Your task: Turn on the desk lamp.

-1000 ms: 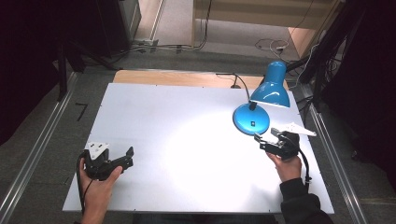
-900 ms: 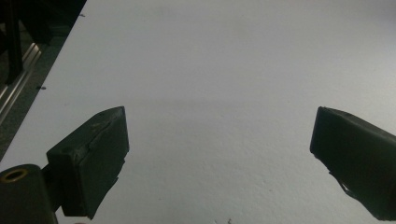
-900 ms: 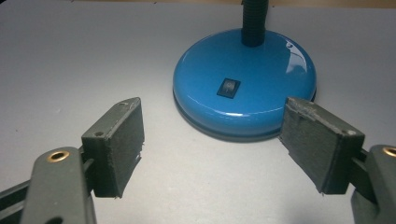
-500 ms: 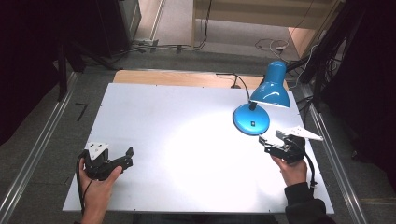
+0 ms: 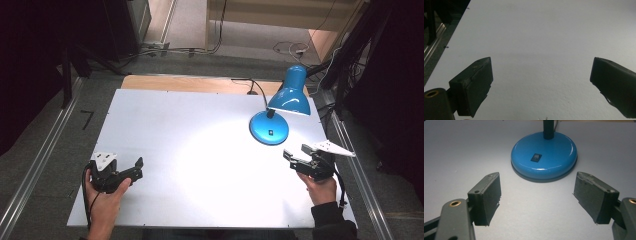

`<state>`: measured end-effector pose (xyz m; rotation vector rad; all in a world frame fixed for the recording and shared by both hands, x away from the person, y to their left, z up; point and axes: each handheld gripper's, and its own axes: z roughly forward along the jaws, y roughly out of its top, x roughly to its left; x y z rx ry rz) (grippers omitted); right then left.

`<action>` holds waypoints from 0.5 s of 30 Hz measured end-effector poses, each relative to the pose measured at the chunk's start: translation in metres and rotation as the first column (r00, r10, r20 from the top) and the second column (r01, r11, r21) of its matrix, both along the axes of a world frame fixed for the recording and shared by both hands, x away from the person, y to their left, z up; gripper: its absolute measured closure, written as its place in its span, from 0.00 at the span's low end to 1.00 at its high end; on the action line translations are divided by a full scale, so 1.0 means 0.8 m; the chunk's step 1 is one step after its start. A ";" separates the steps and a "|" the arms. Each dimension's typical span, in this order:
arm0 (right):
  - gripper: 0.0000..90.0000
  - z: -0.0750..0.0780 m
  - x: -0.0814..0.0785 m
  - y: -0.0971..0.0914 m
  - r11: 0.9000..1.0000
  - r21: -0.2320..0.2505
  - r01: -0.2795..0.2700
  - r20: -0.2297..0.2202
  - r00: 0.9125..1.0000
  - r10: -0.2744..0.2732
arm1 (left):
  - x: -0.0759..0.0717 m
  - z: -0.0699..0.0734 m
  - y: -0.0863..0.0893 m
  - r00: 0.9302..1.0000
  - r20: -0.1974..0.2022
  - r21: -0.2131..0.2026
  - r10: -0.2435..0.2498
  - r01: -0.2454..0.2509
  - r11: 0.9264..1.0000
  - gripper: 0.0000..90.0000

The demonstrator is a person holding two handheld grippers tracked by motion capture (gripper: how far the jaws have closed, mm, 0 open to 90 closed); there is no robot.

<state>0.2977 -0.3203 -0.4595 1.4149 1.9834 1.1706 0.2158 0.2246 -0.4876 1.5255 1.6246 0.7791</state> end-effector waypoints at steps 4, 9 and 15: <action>0.22 0.000 -0.004 -0.003 1.000 0.003 0.005 -0.002 1.000 -0.005 | 0.000 0.000 0.000 1.000 -0.001 -0.001 0.002 -0.002 1.000 0.06; 0.22 0.000 -0.008 -0.010 1.000 0.003 0.017 -0.001 1.000 -0.017 | 0.000 0.000 0.000 1.000 -0.002 -0.001 0.004 -0.004 1.000 0.06; 0.22 0.000 -0.013 -0.018 1.000 0.000 0.029 0.005 1.000 -0.029 | 0.001 0.000 0.000 1.000 -0.002 0.000 0.004 -0.004 1.000 0.06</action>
